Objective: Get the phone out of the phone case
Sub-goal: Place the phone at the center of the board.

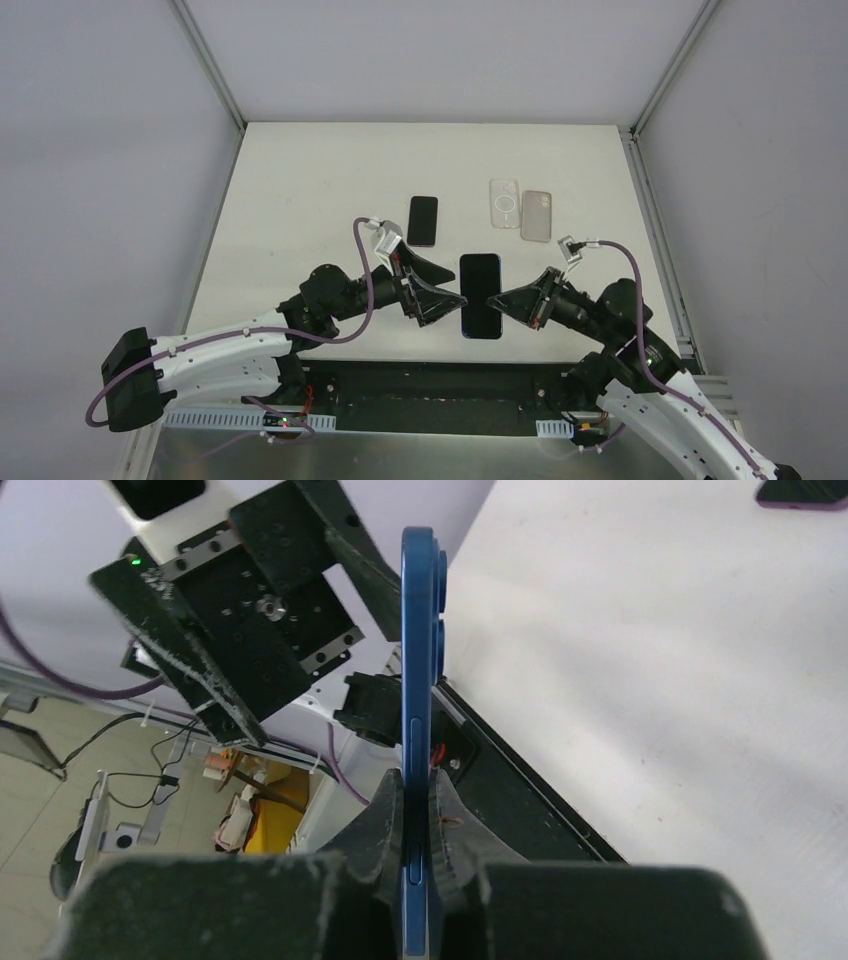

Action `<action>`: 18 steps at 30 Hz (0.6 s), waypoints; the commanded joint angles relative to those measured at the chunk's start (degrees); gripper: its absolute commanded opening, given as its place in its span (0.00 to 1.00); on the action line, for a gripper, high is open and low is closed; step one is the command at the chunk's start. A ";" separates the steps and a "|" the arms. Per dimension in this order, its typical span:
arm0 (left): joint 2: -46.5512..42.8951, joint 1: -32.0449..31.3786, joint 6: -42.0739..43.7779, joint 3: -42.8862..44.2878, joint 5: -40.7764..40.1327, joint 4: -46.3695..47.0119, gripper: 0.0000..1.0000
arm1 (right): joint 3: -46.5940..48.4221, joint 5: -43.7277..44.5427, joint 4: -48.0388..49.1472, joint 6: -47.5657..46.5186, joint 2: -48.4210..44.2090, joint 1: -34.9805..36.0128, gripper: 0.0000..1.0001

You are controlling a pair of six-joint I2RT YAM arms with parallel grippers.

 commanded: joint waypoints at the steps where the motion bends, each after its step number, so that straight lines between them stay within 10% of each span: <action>1: 1.28 1.62 -10.76 -1.29 2.41 11.86 0.84 | 0.56 -3.98 14.85 1.66 -0.36 0.18 0.00; 18: 4.49 2.78 -14.75 -2.02 5.24 17.10 0.78 | -2.22 -3.94 21.78 4.56 -0.82 0.28 0.00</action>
